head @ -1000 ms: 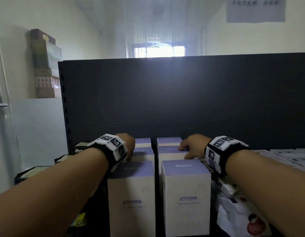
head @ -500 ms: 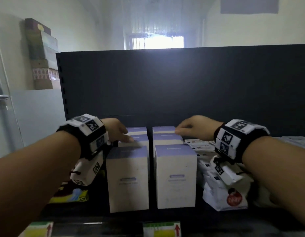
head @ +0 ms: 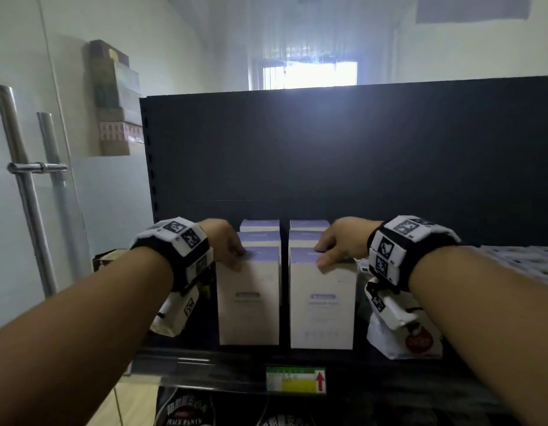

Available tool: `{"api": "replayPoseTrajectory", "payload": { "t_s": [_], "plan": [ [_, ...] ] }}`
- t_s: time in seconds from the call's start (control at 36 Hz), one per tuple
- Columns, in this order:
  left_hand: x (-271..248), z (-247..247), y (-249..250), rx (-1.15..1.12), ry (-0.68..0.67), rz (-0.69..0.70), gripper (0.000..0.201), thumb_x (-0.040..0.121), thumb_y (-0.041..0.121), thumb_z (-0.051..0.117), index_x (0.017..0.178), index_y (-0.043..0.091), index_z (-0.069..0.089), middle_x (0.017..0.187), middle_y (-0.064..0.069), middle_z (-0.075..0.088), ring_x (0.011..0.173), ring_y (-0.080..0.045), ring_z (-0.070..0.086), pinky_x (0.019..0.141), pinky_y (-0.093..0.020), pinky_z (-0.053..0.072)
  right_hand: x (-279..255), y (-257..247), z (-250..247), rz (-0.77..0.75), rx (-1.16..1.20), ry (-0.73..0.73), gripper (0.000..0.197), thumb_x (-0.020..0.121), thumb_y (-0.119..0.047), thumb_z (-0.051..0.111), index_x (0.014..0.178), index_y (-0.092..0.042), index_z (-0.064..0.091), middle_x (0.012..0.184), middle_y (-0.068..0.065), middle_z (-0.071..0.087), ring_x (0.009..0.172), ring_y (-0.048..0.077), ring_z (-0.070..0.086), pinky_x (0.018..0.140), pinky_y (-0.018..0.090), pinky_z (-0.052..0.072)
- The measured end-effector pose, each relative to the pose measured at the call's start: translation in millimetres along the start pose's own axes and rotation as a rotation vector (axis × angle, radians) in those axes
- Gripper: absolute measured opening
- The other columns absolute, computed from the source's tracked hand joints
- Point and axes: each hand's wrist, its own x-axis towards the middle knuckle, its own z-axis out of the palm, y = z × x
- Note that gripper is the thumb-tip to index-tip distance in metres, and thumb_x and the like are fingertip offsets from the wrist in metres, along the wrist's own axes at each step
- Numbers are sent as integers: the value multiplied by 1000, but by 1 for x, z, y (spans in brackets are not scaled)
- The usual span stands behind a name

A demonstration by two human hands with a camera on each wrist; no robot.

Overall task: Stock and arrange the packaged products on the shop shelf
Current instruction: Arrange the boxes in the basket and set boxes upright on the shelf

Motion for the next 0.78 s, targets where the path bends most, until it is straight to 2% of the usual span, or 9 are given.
{"api": "replayPoseTrajectory", "payload": {
  "t_s": [0.11, 0.31, 0.33, 0.39, 0.42, 0.53, 0.58, 0.69, 0.78],
  "plan": [
    [-4, 3, -2, -30, -1, 14, 42, 75, 36, 77, 116, 27, 68, 116, 11, 66, 97, -4, 58, 80, -15, 38, 1, 3, 4, 20, 34, 1, 51, 82, -41, 72, 125, -14, 64, 128, -2, 62, 115, 15, 57, 97, 23, 41],
    [-16, 5, -7, 6, 35, 40, 49, 83, 46, 66, 129, 30, 57, 122, 9, 62, 110, -11, 57, 81, -16, 36, 1, 2, 5, 56, 21, -2, 52, 82, -45, 70, 126, -17, 63, 133, -3, 59, 120, 15, 54, 101, 24, 38],
    [-20, 3, -11, -27, 47, 34, 49, 85, 45, 64, 130, 28, 56, 117, 9, 65, 107, -11, 59, 78, -15, 37, 1, 1, 5, 59, 22, -3, 52, 82, -44, 71, 126, -17, 64, 133, -3, 59, 119, 15, 54, 101, 24, 38],
    [-30, -5, -24, -124, 101, -11, 38, 87, 44, 61, 122, 30, 61, 98, 10, 71, 91, -9, 63, 70, -14, 41, 1, 0, 3, 66, 26, -11, 52, 82, -43, 71, 125, -16, 64, 132, -3, 59, 118, 15, 55, 102, 25, 39],
    [-36, -11, -34, -136, 147, -38, 33, 87, 42, 60, 118, 31, 63, 95, 8, 72, 86, -8, 62, 69, -16, 41, 1, -1, 3, 70, 28, -14, 52, 81, -42, 72, 125, -16, 64, 131, -3, 59, 117, 14, 55, 101, 25, 40],
    [-57, -30, -84, -89, 295, -215, 29, 88, 30, 63, 116, 22, 67, 119, 0, 66, 104, -17, 58, 85, -23, 40, 3, -6, -1, 97, 13, -41, 52, 80, -40, 74, 125, -16, 64, 125, -4, 62, 110, 12, 57, 96, 24, 41],
    [-67, -34, -109, -80, 287, -311, 30, 88, 28, 64, 116, 19, 67, 122, -2, 64, 109, -21, 57, 90, -28, 41, 4, -6, -3, 118, -5, -52, 53, 78, -39, 76, 124, -16, 64, 118, -5, 65, 104, 11, 59, 95, 25, 42],
    [-90, -29, -154, -105, 236, -446, 40, 85, 31, 68, 122, 16, 63, 128, -6, 59, 116, -23, 55, 99, -31, 42, 10, -14, -12, 123, -69, -111, 56, 77, -43, 76, 124, -15, 64, 124, -5, 64, 109, 10, 58, 101, 27, 41],
    [-100, -21, -175, -164, 184, -495, 53, 80, 33, 73, 128, 16, 57, 132, -7, 56, 120, -24, 53, 103, -34, 41, 15, -31, -22, 105, -65, -26, 58, 80, -48, 71, 127, -16, 61, 129, -5, 61, 110, 9, 53, 95, 22, 36]
  ]
}}
